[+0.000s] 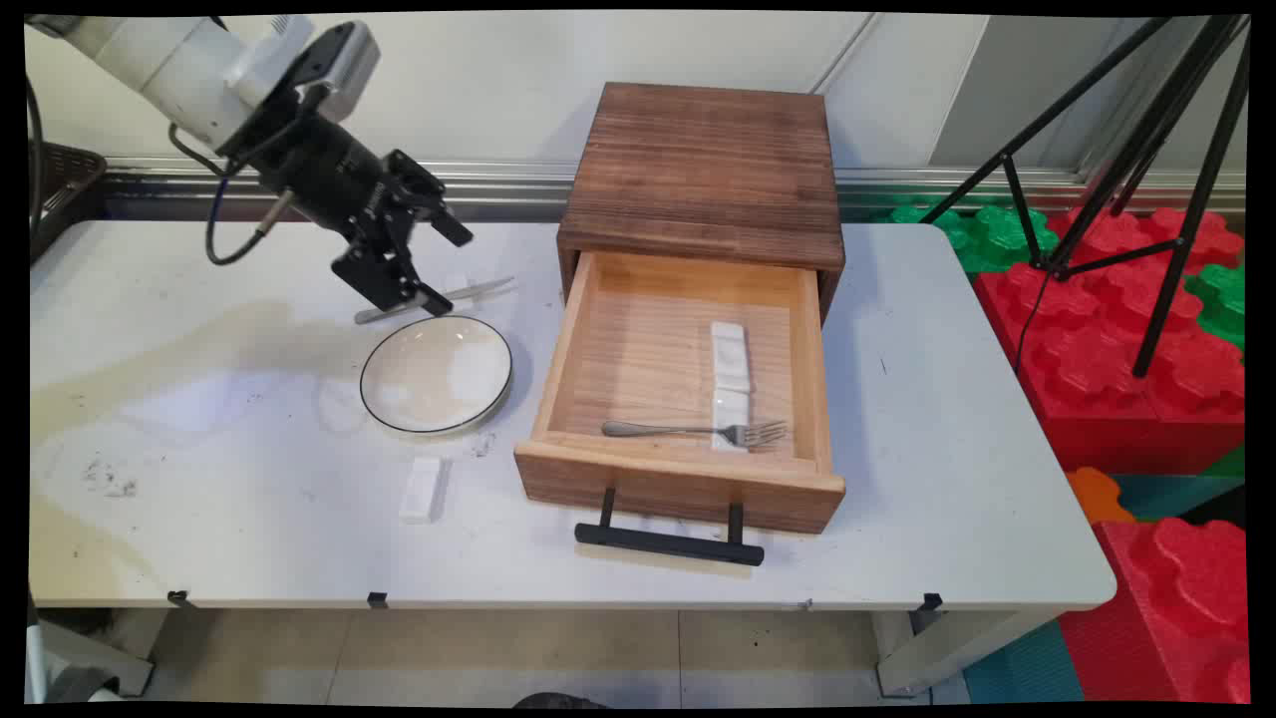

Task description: Pick up the knife from the left of the white plate

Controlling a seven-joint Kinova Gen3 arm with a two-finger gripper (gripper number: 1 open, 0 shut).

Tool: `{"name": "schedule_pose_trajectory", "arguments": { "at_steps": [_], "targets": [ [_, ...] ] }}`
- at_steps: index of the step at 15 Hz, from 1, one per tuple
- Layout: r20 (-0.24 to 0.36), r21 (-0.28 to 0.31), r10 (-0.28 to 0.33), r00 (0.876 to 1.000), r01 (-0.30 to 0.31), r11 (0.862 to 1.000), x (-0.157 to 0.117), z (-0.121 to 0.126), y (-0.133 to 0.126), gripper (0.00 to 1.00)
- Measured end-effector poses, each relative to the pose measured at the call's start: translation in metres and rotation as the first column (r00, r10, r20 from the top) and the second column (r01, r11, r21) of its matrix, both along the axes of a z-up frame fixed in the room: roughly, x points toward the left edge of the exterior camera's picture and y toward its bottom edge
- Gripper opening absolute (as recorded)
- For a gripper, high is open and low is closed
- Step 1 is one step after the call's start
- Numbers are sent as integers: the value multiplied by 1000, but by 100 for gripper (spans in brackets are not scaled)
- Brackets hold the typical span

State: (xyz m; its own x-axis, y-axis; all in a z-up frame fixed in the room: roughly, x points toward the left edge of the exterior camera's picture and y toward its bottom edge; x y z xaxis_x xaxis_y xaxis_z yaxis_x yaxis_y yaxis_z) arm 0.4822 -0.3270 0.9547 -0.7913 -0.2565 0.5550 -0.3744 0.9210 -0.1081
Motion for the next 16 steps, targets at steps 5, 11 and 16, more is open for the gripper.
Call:
{"name": "schedule_pose_trajectory", "arguments": {
  "at_steps": [5, 11, 16],
  "targets": [
    [50, -4, 60, 997, -60, 998, 35, -5, -11, 100],
    [94, 15, 154, 984, -156, 988, 67, -38, -24, 100],
    [129, 28, 228, 965, -233, 972, 87, -75, -39, 100]
  ]
}}
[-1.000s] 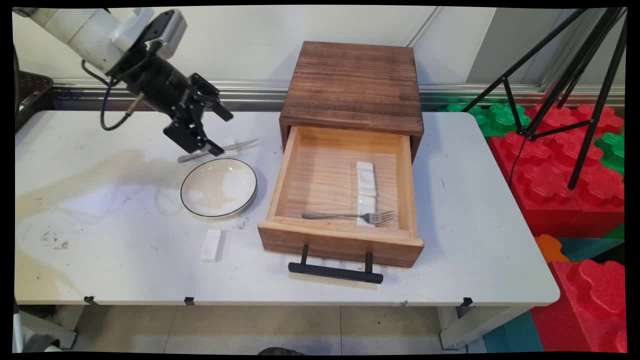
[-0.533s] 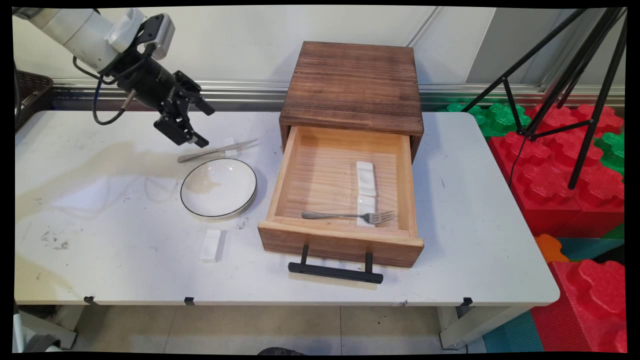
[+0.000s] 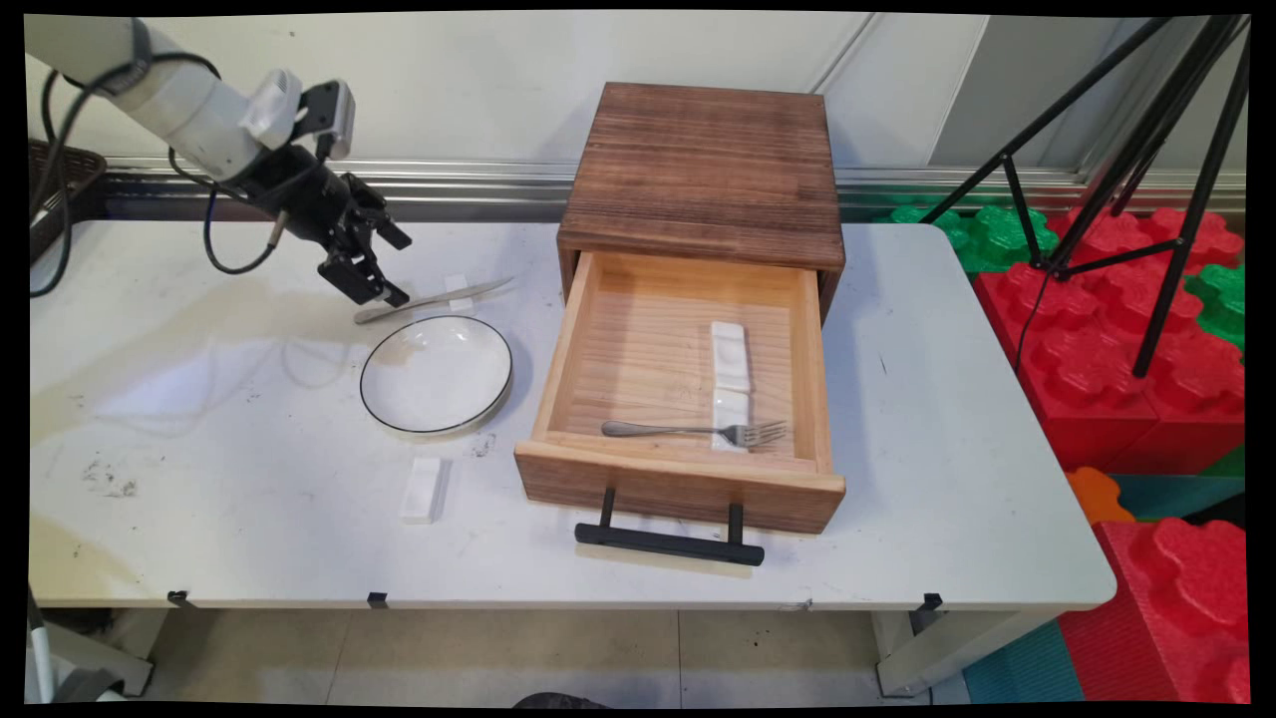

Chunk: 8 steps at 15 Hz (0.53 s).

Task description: Pick up the knife from the left of the white plate

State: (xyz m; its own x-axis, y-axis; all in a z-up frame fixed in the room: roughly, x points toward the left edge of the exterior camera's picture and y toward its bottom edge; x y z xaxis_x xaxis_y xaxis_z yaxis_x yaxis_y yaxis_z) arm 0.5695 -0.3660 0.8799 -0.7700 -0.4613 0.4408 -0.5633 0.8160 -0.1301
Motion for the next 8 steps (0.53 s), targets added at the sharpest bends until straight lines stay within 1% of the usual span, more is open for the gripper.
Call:
{"name": "schedule_pose_trajectory", "arguments": {
  "at_steps": [3, 8],
  "targets": [
    [6, 20, 42, 999, -42, 999, 10, -21, -9, 100],
    [-2, 49, 103, 995, -102, 994, 19, -46, -23, 100]
  ]
}}
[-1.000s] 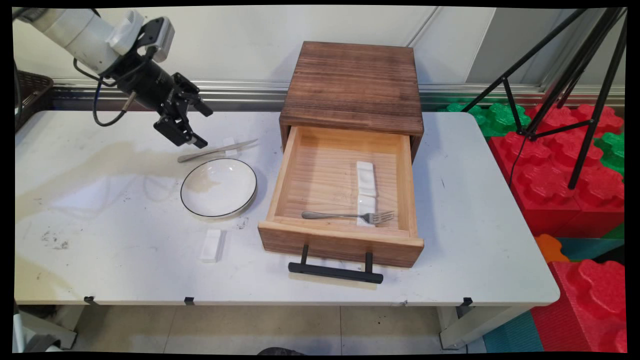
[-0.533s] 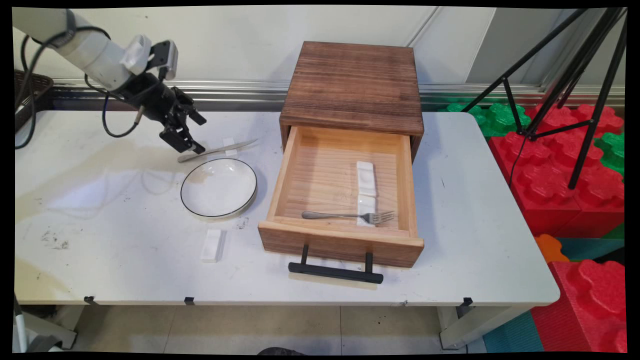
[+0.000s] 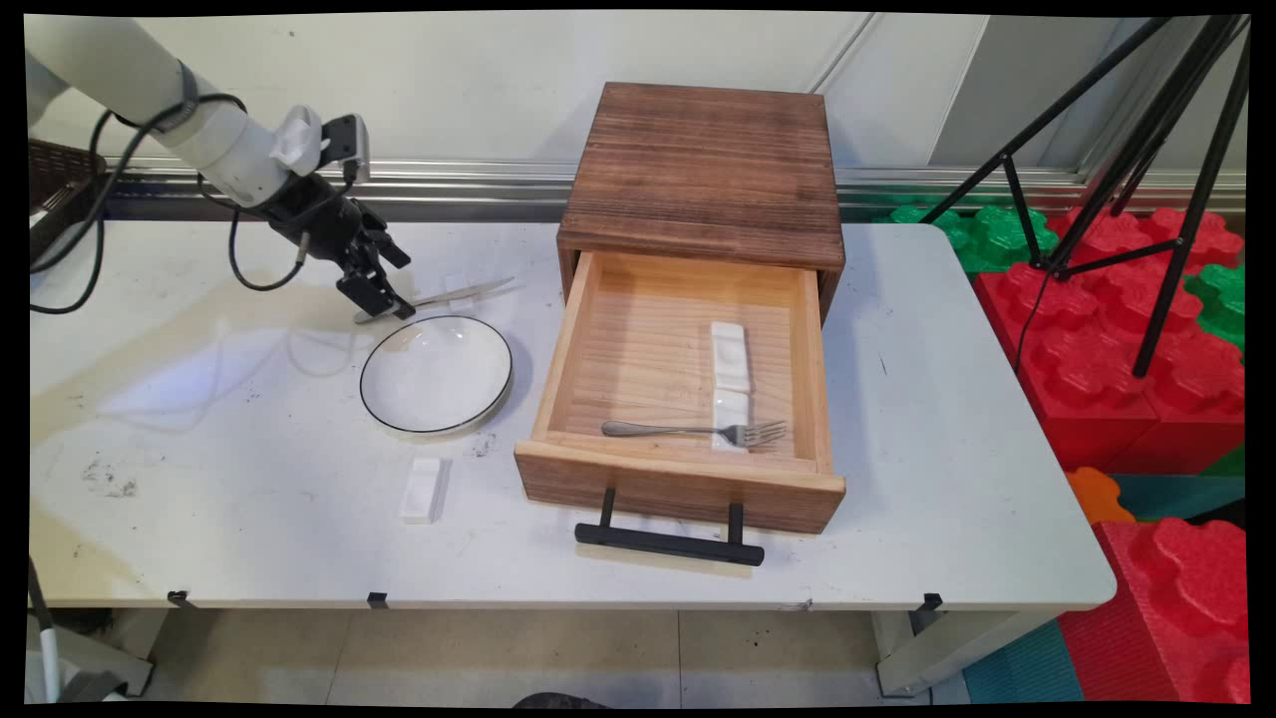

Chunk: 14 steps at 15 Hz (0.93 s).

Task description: Pick up the knife from the left of the white plate

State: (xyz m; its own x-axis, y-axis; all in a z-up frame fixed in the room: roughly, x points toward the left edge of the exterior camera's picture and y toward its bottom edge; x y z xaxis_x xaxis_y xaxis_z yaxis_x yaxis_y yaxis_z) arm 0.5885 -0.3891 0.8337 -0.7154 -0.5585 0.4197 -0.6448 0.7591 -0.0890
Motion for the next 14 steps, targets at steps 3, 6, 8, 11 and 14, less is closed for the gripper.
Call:
{"name": "schedule_pose_trajectory", "arguments": {
  "at_steps": [3, 6, 8, 11, 14],
  "targets": [
    [-10, 8, 30, 999, -30, 1000, 3, -10, -11, 100],
    [-13, 10, 48, 999, -47, 999, 7, -15, -19, 100],
    [-14, 13, 58, 998, -58, 998, 10, -17, -25, 100],
    [-9, 19, 62, 998, -61, 998, 14, -21, -31, 100],
    [1, 23, 51, 999, -51, 998, 16, -25, -37, 100]
  ]
}}
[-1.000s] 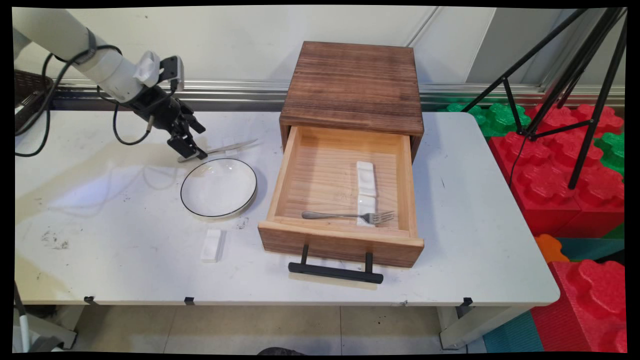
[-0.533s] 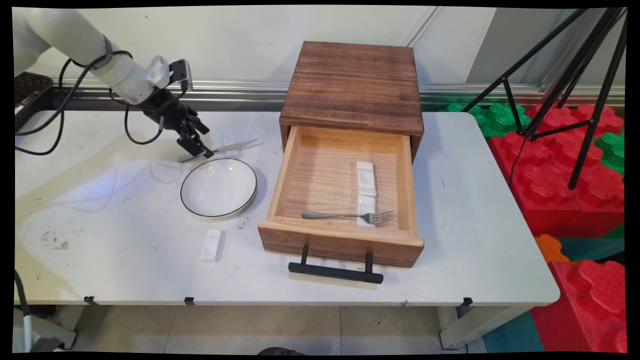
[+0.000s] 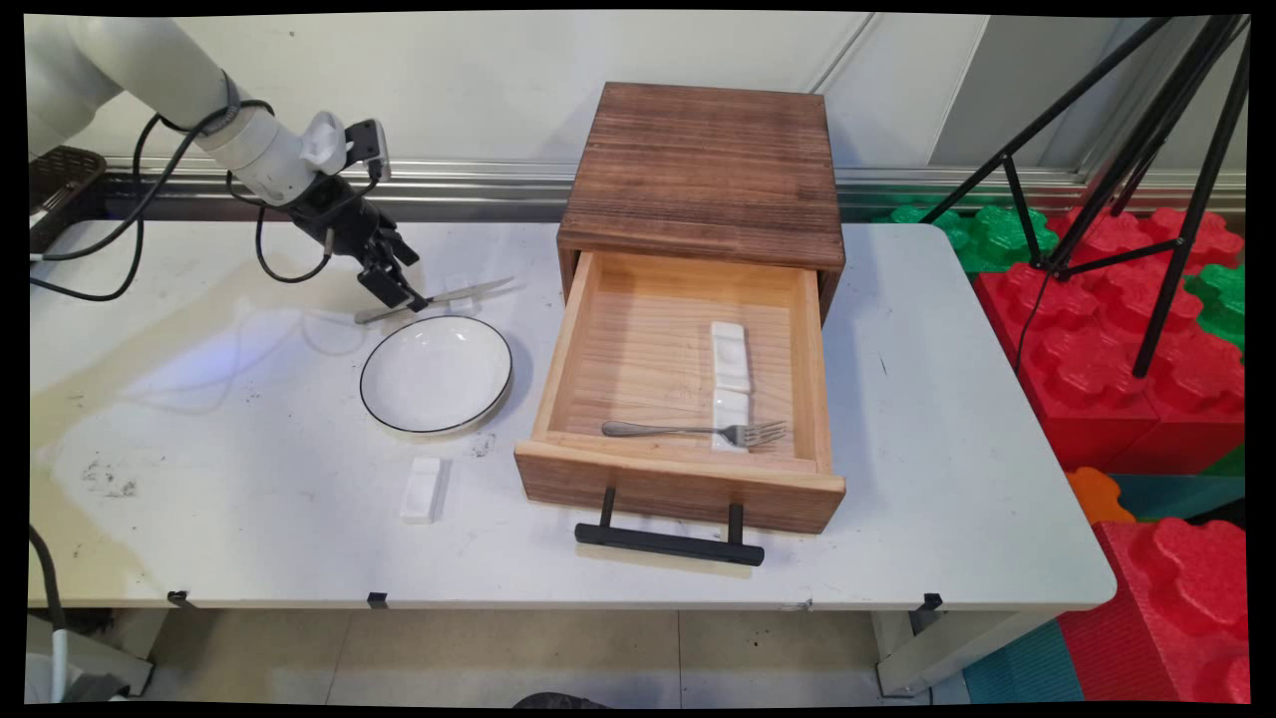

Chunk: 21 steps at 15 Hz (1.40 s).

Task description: Pick up the knife from the left of the white plate

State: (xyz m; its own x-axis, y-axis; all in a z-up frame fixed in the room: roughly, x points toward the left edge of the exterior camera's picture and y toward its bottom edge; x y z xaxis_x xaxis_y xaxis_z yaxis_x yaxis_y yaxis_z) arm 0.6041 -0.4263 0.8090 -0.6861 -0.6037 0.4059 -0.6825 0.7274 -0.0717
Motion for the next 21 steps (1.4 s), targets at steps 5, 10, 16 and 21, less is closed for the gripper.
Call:
{"name": "schedule_pose_trajectory", "arguments": {
  "at_steps": [5, 10, 16, 21],
  "targets": [
    [8, 13, -23, 1000, 22, 1000, -2, -9, -9, 100],
    [18, 24, -36, 999, 35, 999, -2, -18, -14, 100],
    [23, 24, -48, 999, 48, 999, -2, -22, -18, 0],
    [29, 31, -60, 998, 59, 998, -1, -24, -19, 0]
  ]
}}
